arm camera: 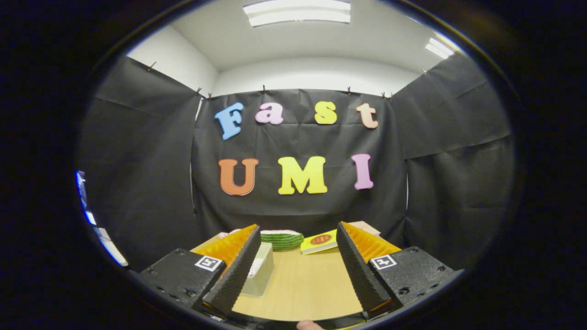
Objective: Open the storage box then place both shoes into the box .Put the left shoe in first, then the right shoe, with the right side of both shoes facing outward in a uniform manner.
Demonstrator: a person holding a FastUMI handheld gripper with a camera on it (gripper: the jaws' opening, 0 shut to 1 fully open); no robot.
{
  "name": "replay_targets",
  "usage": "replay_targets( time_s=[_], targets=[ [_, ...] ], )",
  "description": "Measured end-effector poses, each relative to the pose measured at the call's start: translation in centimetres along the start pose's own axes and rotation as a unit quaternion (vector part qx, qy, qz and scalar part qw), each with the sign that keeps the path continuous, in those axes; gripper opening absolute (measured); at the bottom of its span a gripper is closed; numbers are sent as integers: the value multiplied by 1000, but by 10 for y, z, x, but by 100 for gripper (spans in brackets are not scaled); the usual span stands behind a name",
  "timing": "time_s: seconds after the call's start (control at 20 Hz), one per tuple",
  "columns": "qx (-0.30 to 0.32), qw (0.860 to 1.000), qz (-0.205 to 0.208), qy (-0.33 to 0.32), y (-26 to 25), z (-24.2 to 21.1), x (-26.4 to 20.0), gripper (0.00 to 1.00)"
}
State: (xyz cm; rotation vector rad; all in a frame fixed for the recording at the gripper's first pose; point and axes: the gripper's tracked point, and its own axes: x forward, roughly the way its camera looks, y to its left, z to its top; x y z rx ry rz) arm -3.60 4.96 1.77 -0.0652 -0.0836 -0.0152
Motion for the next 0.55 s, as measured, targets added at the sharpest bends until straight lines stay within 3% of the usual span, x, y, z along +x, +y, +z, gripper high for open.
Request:
replay_targets(
  time_s=[0.55],
  targets=[
    [14, 1000, 19, 12, 9, 15, -14, 100]
  ],
)
